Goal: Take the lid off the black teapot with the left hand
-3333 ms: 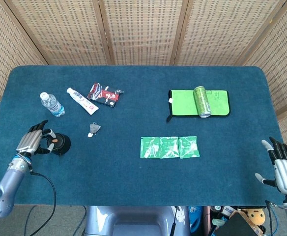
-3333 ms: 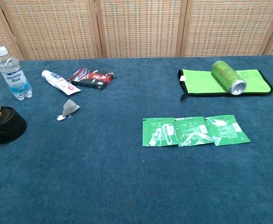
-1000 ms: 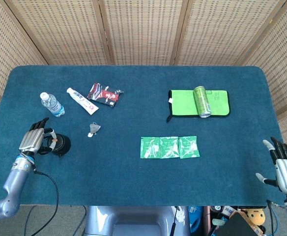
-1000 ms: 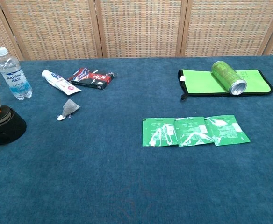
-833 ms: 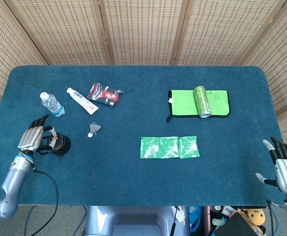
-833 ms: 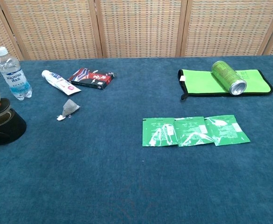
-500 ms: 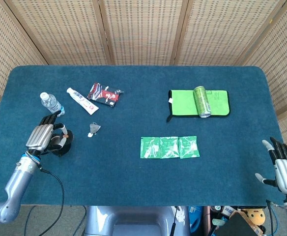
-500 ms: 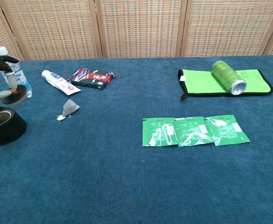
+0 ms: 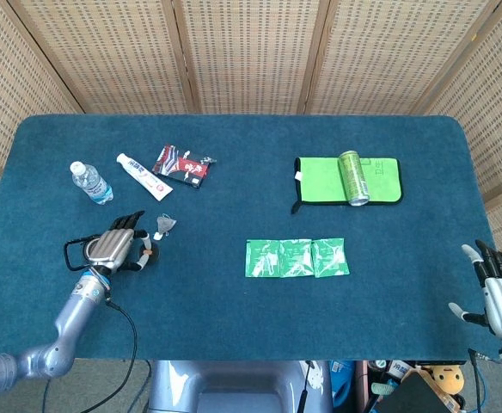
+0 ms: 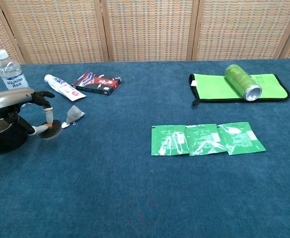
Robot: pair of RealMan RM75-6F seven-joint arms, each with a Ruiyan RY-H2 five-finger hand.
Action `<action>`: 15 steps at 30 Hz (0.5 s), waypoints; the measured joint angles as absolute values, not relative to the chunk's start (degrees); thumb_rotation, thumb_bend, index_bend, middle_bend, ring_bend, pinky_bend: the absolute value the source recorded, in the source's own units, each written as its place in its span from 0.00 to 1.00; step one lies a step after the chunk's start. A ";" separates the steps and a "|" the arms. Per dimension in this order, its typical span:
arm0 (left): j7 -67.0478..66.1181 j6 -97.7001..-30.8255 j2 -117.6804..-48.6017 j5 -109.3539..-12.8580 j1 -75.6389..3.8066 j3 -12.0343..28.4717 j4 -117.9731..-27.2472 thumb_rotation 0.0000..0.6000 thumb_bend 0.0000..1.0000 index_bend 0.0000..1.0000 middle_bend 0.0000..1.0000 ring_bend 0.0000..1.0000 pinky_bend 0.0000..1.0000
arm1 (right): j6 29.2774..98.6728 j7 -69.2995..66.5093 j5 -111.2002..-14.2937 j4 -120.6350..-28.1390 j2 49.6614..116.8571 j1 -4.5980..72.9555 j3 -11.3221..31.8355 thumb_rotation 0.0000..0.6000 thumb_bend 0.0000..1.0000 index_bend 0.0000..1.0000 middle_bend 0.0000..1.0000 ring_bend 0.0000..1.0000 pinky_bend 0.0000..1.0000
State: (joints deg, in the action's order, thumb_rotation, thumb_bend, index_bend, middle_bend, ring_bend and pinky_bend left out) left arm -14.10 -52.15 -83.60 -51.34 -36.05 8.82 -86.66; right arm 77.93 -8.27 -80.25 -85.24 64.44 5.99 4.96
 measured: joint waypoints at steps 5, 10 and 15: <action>-13.23 -51.01 -84.06 -51.54 -36.23 8.44 -86.03 1.00 0.37 0.08 0.00 0.00 0.00 | 78.00 -8.41 -80.26 -85.35 64.34 5.94 4.97 1.00 0.00 0.00 0.00 0.00 0.00; -11.82 -49.59 -81.24 -52.78 -36.32 8.35 -88.30 1.00 0.31 0.00 0.00 0.00 0.00 | 78.15 -8.32 -80.23 -85.62 64.29 5.87 5.00 1.00 0.00 0.00 0.00 0.00 0.00; -9.93 -52.34 -77.52 -56.34 -35.20 8.90 -92.58 1.00 0.31 0.00 0.00 0.00 0.00 | 78.29 -8.20 -80.27 -85.88 64.23 5.78 4.97 1.00 0.00 0.00 0.00 0.00 0.00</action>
State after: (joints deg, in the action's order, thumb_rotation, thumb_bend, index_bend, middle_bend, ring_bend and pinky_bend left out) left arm -9.93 -52.34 -77.52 -56.34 -35.20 8.90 -92.58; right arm 78.29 -8.20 -80.27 -85.88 64.23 5.78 4.97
